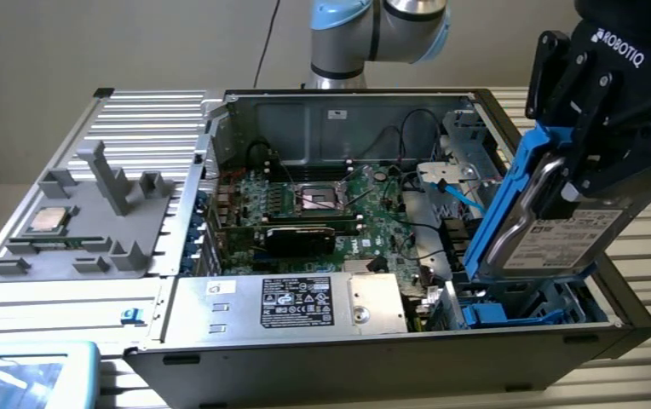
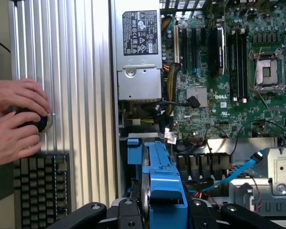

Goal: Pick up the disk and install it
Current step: 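Insert the disk into the insertion slot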

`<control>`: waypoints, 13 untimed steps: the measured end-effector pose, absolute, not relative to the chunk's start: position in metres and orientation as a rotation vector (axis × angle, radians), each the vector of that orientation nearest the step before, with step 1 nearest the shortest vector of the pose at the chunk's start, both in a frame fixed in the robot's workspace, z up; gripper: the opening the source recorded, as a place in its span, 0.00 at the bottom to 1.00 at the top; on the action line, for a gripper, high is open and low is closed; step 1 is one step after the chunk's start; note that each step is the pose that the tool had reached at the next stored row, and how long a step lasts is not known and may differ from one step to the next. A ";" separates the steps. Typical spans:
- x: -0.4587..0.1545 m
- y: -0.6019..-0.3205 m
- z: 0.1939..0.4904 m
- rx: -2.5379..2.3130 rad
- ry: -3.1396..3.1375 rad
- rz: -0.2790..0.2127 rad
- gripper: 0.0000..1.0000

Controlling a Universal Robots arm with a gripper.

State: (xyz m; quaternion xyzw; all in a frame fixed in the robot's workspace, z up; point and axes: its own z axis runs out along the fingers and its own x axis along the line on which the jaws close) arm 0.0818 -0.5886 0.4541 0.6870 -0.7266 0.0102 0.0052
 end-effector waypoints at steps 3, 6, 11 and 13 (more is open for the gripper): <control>0.082 -0.589 0.449 2.150 -2.276 0.032 0.37; 0.082 -0.590 0.443 2.150 -2.276 0.032 0.37; 0.083 -0.590 0.435 2.149 -2.277 0.032 0.37; 0.083 -0.590 0.432 2.149 -2.277 0.032 0.37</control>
